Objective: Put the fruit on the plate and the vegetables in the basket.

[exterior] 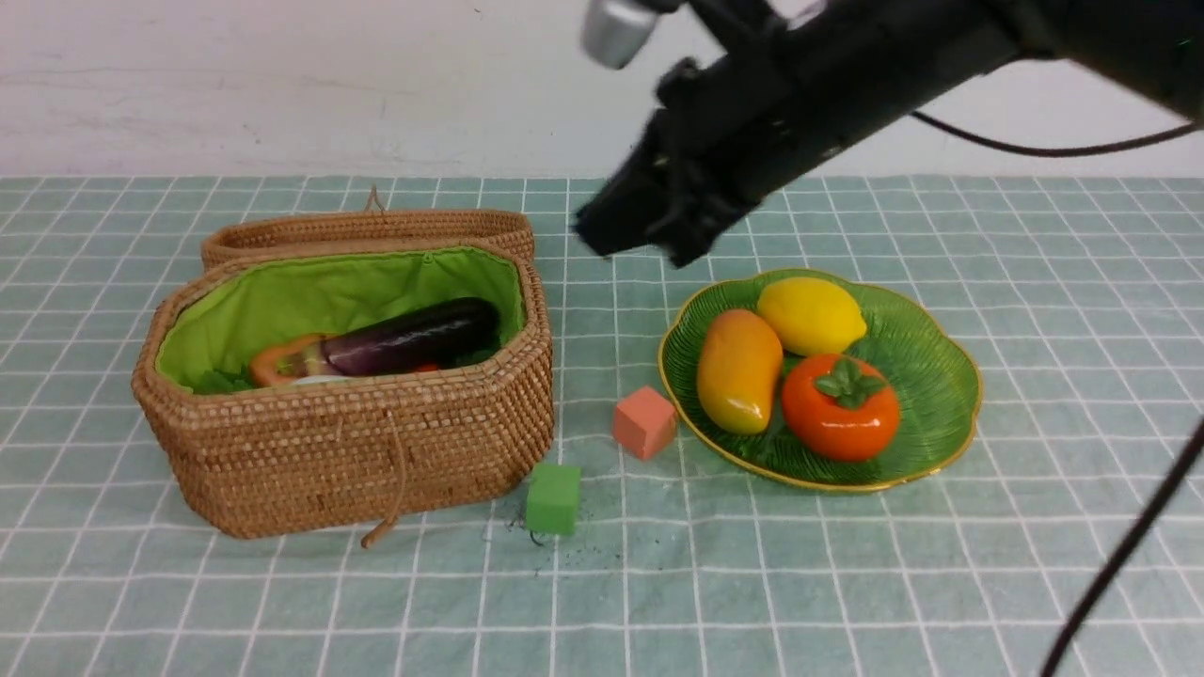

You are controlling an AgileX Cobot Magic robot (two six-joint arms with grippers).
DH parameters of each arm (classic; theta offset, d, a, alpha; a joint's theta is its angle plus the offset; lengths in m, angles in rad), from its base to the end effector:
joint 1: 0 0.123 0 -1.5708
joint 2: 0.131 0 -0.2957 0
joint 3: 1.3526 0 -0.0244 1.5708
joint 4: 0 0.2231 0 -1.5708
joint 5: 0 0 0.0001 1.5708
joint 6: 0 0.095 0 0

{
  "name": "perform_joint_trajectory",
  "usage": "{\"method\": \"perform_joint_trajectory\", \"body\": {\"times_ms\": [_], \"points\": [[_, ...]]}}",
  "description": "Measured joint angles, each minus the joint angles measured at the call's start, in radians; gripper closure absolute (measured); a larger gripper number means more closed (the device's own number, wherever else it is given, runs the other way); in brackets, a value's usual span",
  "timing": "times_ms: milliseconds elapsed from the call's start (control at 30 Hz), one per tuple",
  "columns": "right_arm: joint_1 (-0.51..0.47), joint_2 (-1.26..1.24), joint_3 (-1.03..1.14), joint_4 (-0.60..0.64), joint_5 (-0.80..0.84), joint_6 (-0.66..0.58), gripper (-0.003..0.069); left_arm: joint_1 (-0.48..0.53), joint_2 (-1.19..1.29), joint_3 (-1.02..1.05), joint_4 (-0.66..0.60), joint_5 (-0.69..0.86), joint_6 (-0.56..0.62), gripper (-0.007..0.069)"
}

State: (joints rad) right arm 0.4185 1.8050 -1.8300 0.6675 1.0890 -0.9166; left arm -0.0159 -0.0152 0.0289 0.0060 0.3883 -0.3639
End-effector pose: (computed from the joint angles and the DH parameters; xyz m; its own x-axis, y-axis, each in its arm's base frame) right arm 0.3220 0.2003 0.3876 -0.2344 -0.5953 -0.7686 -0.9342 0.3567 0.0086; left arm 0.0173 -0.0001 0.1684 -0.2947 -0.3461 -0.8907 -0.0957 0.9381 -0.3328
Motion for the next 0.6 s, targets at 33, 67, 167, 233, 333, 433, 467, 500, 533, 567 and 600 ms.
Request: {"method": "perform_joint_trajectory", "body": {"times_ms": [33,67,167,233,333,433,467,500,533,567,600], "points": [[-0.027,-0.016,0.0,-0.041,0.031,0.042,0.067,0.0,0.0,0.0,0.0,0.0,0.0,0.0386],[-0.061,-0.04,0.0,-0.097,0.09,0.122,0.0675,0.0,0.0,0.0,0.0,0.0,0.0,0.0386],[-0.108,-0.081,0.0,-0.166,0.138,0.218,0.0675,0.0,0.0,0.0,0.0,0.0,0.0,0.0386],[-0.156,-0.143,0.013,-0.214,0.148,0.322,0.0675,0.0,0.0,0.0,0.0,0.0,0.0,0.0386],[-0.182,-0.213,0.063,-0.234,0.149,0.404,0.0673,0.0,0.0,0.0,-0.006,0.0,0.0,0.0386],[-0.206,-0.367,0.214,-0.289,0.153,0.514,0.0672,0.0,0.0,0.0,0.0,0.0,0.0,0.0386],[-0.206,-0.377,0.237,-0.293,0.153,0.52,0.0672,0.0,0.0,0.0,0.0,0.0,0.0,0.0386],[-0.208,-0.454,0.326,-0.334,0.145,0.555,0.0672,0.0,0.0,0.0,0.0,0.0,0.0,0.0386],[-0.208,-0.465,0.339,-0.334,0.141,0.559,0.0672,0.0,0.0,0.0,0.0,0.0,0.0,0.0386],[-0.208,-0.525,0.405,-0.364,0.12,0.577,0.0671,0.0,0.0,0.0,0.0,0.0,0.0,0.0386],[-0.208,-0.624,0.513,-0.416,0.058,0.605,0.0669,0.0,0.0,0.0,0.0,0.0,0.0,0.0386]]}}
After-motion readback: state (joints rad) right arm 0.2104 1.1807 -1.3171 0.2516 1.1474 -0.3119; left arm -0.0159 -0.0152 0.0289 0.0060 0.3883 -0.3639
